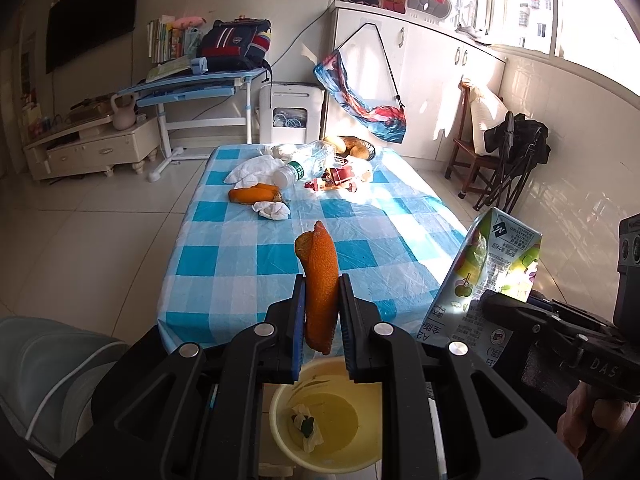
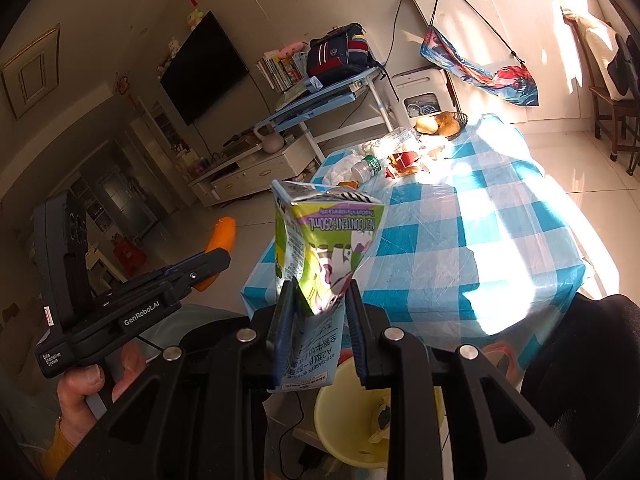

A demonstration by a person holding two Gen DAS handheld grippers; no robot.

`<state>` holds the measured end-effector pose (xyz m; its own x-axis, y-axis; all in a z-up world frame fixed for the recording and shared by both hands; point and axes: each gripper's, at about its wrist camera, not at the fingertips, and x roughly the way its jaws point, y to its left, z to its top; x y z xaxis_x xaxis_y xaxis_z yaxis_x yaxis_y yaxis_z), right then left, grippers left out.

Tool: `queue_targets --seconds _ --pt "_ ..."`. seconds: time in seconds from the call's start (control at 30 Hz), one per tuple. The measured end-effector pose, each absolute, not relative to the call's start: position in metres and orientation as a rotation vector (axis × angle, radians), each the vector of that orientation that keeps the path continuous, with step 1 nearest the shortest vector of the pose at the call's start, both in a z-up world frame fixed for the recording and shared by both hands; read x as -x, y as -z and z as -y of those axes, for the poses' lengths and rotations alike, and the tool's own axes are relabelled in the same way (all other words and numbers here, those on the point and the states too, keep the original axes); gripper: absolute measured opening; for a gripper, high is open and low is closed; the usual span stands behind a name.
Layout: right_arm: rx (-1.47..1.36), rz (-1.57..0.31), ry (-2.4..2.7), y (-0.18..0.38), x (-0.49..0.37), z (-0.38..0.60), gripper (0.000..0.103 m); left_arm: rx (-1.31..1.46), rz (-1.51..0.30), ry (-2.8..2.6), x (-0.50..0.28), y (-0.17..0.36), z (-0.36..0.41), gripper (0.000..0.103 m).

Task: Collect trash
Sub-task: 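Carry the juice carton and orange toy toward the yellow basin with both grippers, then open the right gripper to drop the juice carton into the basin while the left gripper drops the orange toy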

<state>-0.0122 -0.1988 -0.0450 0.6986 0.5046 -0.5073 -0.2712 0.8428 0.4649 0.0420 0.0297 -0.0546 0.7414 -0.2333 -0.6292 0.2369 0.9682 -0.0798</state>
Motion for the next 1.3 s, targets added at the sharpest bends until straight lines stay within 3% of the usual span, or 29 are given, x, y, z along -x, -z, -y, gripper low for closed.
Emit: queue_targets --seconds 1.03,1.3 --pt "-0.276 -0.790 -0.428 0.082 0.020 0.181 0.027 -0.011 -0.673 0.275 0.000 0.059 -0.032 0.016" --pt "-0.290 -0.760 -0.415 0.075 0.025 0.185 0.034 -0.021 -0.678 0.281 0.006 0.060 -0.030 0.016"
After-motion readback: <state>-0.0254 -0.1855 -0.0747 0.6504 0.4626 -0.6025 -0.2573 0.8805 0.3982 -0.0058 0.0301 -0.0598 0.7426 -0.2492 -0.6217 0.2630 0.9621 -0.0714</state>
